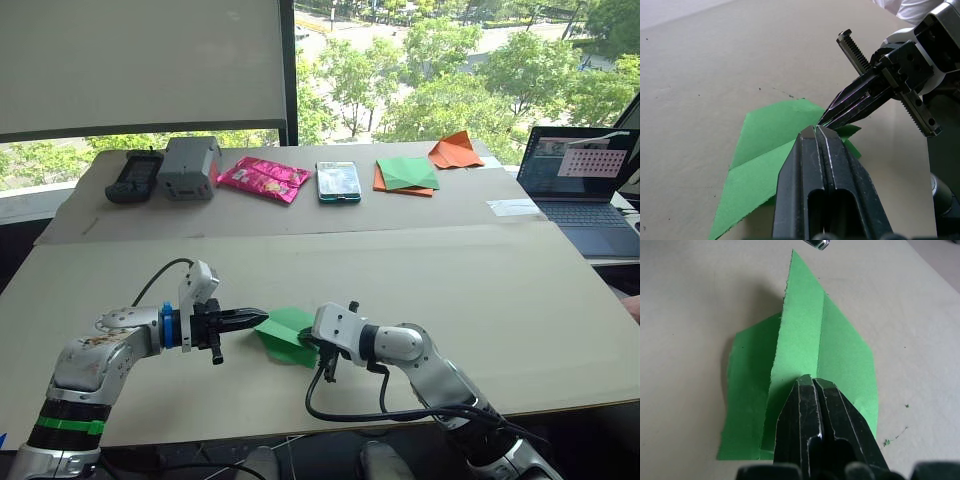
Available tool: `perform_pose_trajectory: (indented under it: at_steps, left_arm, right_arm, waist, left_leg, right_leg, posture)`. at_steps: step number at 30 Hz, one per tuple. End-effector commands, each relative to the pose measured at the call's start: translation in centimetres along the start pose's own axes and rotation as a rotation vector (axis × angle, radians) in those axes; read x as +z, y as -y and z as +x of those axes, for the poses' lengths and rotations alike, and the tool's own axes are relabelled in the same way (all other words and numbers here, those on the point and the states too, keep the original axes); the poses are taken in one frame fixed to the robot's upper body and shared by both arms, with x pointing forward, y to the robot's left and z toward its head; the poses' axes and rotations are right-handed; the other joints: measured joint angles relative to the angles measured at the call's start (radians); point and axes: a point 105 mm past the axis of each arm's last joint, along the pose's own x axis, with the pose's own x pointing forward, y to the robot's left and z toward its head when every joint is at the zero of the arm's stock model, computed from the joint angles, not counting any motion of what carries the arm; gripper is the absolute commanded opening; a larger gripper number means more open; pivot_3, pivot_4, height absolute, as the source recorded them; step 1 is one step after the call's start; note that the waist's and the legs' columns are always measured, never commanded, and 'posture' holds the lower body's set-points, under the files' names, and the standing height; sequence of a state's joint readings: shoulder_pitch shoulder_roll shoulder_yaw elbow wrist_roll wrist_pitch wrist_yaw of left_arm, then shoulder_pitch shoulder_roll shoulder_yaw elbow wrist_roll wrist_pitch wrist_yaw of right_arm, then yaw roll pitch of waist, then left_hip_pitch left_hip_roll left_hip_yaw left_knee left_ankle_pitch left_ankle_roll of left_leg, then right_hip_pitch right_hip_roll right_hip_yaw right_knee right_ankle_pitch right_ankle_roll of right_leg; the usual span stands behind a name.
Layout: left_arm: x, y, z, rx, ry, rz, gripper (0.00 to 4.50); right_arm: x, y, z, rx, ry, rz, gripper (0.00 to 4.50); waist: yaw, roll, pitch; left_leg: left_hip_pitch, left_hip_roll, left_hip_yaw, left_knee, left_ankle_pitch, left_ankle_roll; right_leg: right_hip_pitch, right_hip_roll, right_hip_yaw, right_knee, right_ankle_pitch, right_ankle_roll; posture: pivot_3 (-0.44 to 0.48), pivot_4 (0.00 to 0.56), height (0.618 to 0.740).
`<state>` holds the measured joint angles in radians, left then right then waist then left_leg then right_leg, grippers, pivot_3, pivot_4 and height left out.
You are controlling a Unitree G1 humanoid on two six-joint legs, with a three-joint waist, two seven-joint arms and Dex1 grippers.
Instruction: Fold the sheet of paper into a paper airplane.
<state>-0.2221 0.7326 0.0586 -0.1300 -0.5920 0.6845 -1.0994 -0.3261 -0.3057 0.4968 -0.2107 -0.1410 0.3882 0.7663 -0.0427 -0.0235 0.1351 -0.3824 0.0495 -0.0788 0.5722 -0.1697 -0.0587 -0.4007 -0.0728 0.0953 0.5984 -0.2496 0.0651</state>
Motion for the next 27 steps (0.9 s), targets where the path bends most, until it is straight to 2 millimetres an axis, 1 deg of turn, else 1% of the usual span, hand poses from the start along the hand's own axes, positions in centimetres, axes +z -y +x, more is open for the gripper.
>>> perform_pose_trajectory:
  at_steps: [1, 3, 6, 8, 10, 13, 15, 22, 25, 27]
  left_arm:
    - [0.8, 0.3, -0.4, 0.002, 0.014, 0.031, 0.04]
    - [0.7, 0.3, -0.6, 0.007, 0.001, 0.031, 0.04]
    - [-0.3, 0.3, -0.7, 0.014, -0.05, 0.044, 0.04]
    - [-1.0, 0.4, -0.5, 0.009, -0.07, 0.047, 0.04]
    - [-1.3, 0.4, -0.3, 0.008, -0.069, 0.042, 0.04]
    - [-2.4, -0.7, 0.3, 0.066, -0.081, 0.056, 0.04]
    - [-2.9, -0.7, 0.7, 0.069, -0.083, 0.052, 0.04]
    - [-5.6, -0.8, 1.3, 0.058, -0.181, 0.1, 0.04]
    - [-5.8, -0.8, 1.4, 0.05, -0.186, 0.107, 0.04]
    - [-5.7, -0.8, 1.4, 0.051, -0.178, 0.106, 0.04]
  right_arm:
    - [0.6, -0.3, -0.1, 0.034, 0.019, -0.005, 0.0]
    - [0.2, -0.4, 0.0, 0.043, 0.001, -0.013, 0.0]
    - [-0.2, -0.5, 0.2, 0.052, -0.011, -0.007, 0.0]
    - [-0.3, -0.5, 0.2, 0.049, -0.014, -0.01, 0.0]
    - [-0.3, -0.4, 0.2, 0.046, -0.014, -0.011, 0.0]
    - [-0.3, -0.3, 0.1, 0.037, -0.016, -0.012, 0.0]
    - [-0.3, -0.3, 0.0, 0.031, -0.017, -0.01, 0.0]
    - [0.2, 0.2, -0.3, 0.008, -0.001, -0.002, 0.0]
    - [0.4, 0.4, -0.4, -0.002, 0.005, -0.004, 0.0]
    - [1.1, 0.8, -0.6, -0.024, 0.033, 0.013, 0.0]
  waist:
    - [0.0, 0.0, 0.0]
    - [0.0, 0.0, 0.0]
    - [-0.001, 0.0, 0.0]
    - [-0.001, 0.0, 0.0]
    - [0.001, 0.0, 0.0]
    - [0.003, 0.0, 0.0]
    - [0.002, 0.0, 0.0]
    - [0.002, 0.0, 0.0]
    - [0.002, 0.001, -0.001]
    - [0.002, 0.001, -0.001]
  left_leg:
    - [0.0, 0.0, 0.0, 0.0, 0.0, 0.0]
    - [0.0, 0.0, 0.0, 0.0, 0.0, 0.0]
    - [0.0, 0.0, 0.0, 0.0, 0.0, 0.0]
    - [0.001, 0.0, 0.0, 0.0, 0.0, 0.0]
    - [0.0, 0.0, 0.0, 0.0, 0.0, 0.0]
    - [0.0, 0.0, 0.0, 0.0, 0.0, -0.001]
    - [0.0, 0.0, 0.0, 0.0, -0.003, -0.004]
    - [0.0, 0.0, 0.0, 0.0, 0.0, 0.0]
    - [0.0, 0.0, 0.0, 0.0, 0.0, 0.0]
    - [0.001, 0.0, 0.0, 0.0, 0.0, 0.0]
  right_leg:
    - [0.0, 0.0, 0.0, 0.0, 0.0, 0.0]
    - [0.0, 0.0, 0.0, 0.0, 0.0, 0.0]
    - [0.0, 0.0, 0.0, 0.0, 0.0, 0.0]
    - [0.0, 0.0, 0.0, 0.0, 0.0, 0.0]
    - [0.0, 0.0, 0.0, 0.0, 0.0, 0.0]
    - [0.0, 0.0, 0.0, 0.0, 0.0, 0.0]
    - [0.0, 0.0, 0.0, 0.0, 0.0, 0.0]
    - [0.0, 0.0, 0.0, 0.0, 0.0, 0.0]
    - [0.0, 0.0, 0.0, 0.0, 0.0, 0.0]
    - [0.0, 0.0, 0.0, 0.0, 0.0, 0.0]
  posture:
    - [0.0, 0.15, 0.732]
    - [0.0, 0.15, 0.732]
    - [0.0, 0.15, 0.732]
    - [0.0, 0.15, 0.732]
    - [0.0, 0.15, 0.732]
    - [0.0, 0.15, 0.732]
    - [0.0, 0.15, 0.732]
    - [0.0, 0.15, 0.732]
    - [0.0, 0.15, 0.732]
    - [0.0, 0.15, 0.732]
